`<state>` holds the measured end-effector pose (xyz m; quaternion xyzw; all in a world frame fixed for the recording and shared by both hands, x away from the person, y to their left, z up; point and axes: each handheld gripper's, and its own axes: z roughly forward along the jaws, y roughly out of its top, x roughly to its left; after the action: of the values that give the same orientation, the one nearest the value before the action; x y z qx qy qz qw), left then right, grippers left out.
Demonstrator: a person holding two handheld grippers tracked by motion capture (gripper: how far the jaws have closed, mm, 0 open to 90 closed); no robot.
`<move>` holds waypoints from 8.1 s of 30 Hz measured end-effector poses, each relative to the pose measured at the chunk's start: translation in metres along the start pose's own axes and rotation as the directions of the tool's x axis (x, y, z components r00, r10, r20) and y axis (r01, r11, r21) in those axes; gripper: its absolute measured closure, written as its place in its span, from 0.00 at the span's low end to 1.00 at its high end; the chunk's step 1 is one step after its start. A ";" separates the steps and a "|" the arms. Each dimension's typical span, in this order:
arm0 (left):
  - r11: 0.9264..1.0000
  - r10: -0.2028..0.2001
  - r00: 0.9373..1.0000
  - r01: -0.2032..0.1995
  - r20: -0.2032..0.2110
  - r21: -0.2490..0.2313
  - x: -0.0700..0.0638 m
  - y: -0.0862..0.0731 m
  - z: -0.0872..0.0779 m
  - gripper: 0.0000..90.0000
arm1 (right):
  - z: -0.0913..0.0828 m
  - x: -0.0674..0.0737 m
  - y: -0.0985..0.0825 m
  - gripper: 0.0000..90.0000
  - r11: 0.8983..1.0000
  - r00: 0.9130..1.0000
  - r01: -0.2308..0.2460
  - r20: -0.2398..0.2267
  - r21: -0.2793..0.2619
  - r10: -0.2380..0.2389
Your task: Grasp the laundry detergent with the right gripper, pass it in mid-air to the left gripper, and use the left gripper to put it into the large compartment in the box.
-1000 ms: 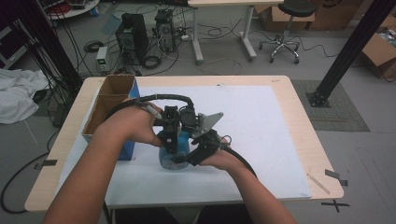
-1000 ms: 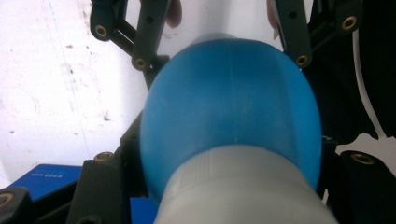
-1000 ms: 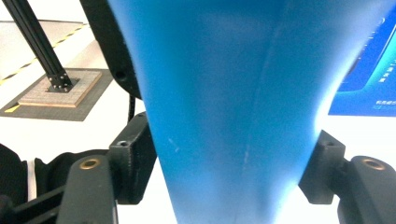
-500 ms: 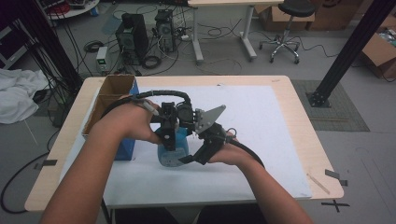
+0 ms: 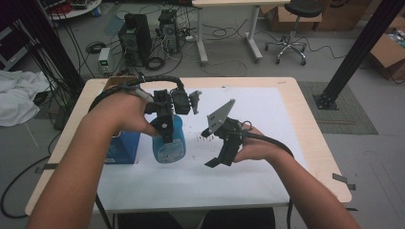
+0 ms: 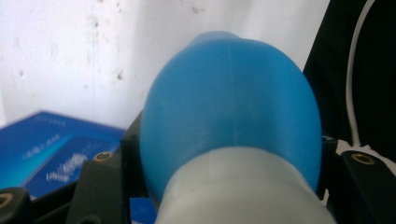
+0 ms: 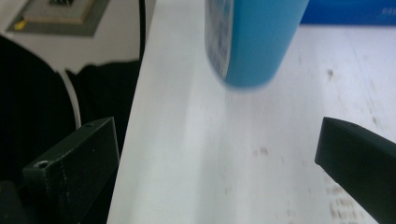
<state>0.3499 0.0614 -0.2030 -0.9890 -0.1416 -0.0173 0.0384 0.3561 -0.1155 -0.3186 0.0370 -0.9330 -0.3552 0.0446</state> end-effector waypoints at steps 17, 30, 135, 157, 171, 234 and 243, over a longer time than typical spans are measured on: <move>0.882 -0.471 0.882 0.472 0.011 -0.017 0.038 -0.046 -0.068 0.43 | -0.036 -0.001 0.003 0.00 0.944 1.000 0.020 -0.012 0.330 -0.017; 0.700 -0.714 0.698 0.713 0.058 0.034 0.066 -0.090 -0.092 0.43 | -0.054 0.004 0.003 0.00 0.865 0.999 0.035 -0.025 0.501 -0.026; 0.349 -0.937 0.346 0.933 0.046 0.091 0.137 -0.147 0.103 0.43 | -0.068 0.009 0.000 0.03 0.841 1.000 0.021 -0.027 0.541 -0.007; 0.344 -0.939 0.341 0.934 0.037 0.099 0.137 -0.142 0.104 0.42 | -0.070 0.009 0.001 0.03 0.839 1.000 0.018 -0.023 0.544 -0.006; 0.355 -0.935 0.355 0.931 0.017 0.080 0.135 -0.140 0.100 0.33 | -0.069 0.010 0.001 0.04 0.838 1.000 0.016 -0.020 0.545 -0.006; 0.513 -0.858 0.510 0.855 -0.061 -0.074 0.100 -0.122 -0.018 0.00 | -0.074 0.015 0.005 0.05 0.839 1.000 0.018 -0.006 0.545 -0.017; 0.549 -0.836 0.546 0.832 -0.051 -0.085 0.094 -0.116 -0.023 0.00 | -0.075 0.016 0.005 0.04 0.837 1.000 0.022 -0.008 0.547 -0.021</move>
<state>0.4071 0.1973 -0.1678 -0.8023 -0.5916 -0.0792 0.0069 0.3478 -0.1624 -0.2588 0.0588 -0.9951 -0.0743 0.0289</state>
